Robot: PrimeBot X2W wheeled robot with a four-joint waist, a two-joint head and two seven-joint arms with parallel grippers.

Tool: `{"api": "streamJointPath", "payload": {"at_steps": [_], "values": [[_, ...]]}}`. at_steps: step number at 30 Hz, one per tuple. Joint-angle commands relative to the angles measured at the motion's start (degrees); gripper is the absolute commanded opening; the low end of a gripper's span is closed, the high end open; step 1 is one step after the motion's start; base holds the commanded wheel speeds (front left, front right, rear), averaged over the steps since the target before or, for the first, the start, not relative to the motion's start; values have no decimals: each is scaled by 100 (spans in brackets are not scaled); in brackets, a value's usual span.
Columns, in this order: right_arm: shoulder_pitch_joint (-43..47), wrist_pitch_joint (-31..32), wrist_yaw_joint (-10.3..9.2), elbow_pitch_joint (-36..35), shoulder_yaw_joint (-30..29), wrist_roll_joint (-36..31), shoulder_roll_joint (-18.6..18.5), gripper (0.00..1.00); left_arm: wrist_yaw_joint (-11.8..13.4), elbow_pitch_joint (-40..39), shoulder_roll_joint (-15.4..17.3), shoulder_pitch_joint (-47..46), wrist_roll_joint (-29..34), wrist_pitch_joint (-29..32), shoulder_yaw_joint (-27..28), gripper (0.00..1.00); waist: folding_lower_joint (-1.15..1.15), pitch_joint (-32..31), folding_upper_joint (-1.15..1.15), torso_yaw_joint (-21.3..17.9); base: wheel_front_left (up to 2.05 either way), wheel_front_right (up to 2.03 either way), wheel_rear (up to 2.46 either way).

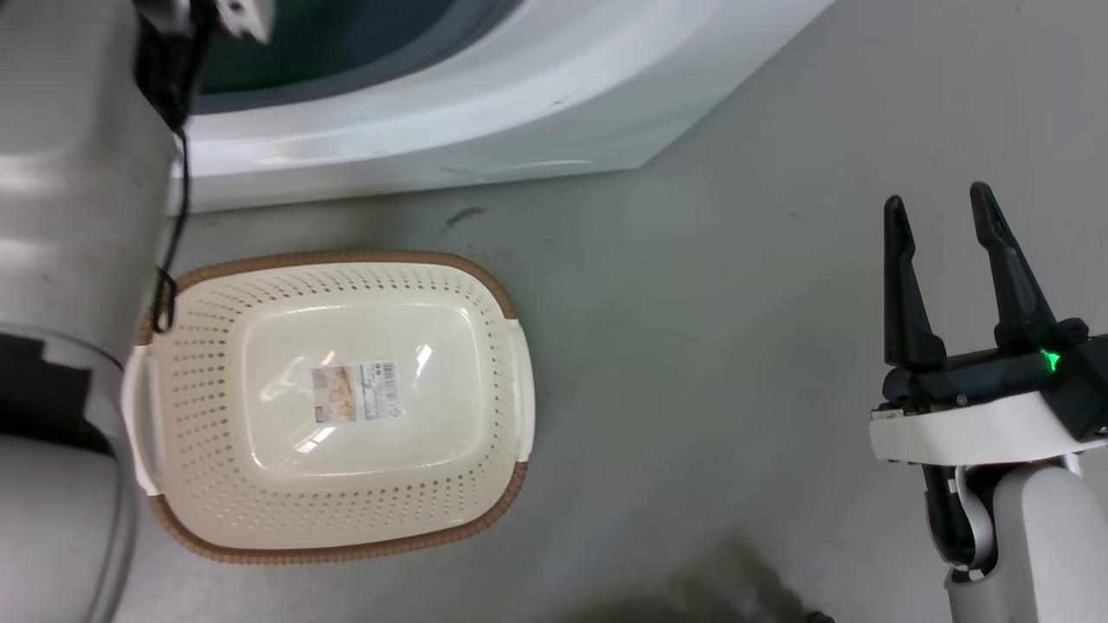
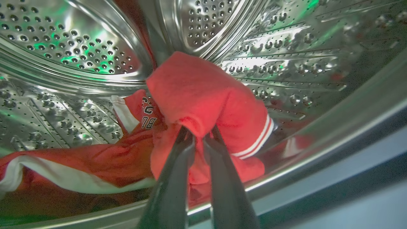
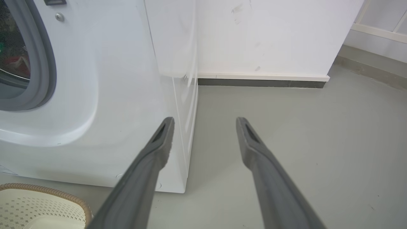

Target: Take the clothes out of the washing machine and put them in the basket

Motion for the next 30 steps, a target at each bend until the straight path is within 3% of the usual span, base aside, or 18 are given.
{"api": "streamJointPath", "payload": {"at_steps": [1,12,20,30], "values": [[75,-14,-6,36,-42,-19,4,100,-1,-66,-62,213,-79,-72,-74,0,1,-223,0,183,0,0,0],[387,-14,-6,204,49,-62,5,100,46,-729,-31,1668,-498,-688,21,0,1,-985,0,251,0,0,0],[733,-14,-6,225,36,-141,4,100,547,-2653,22,3160,-167,-695,648,0,1,-1632,0,438,0,0,0],[1102,-14,-6,254,68,-249,4,100,914,-4514,29,4710,170,-692,1128,0,1,-2320,0,658,0,0,0]]}}
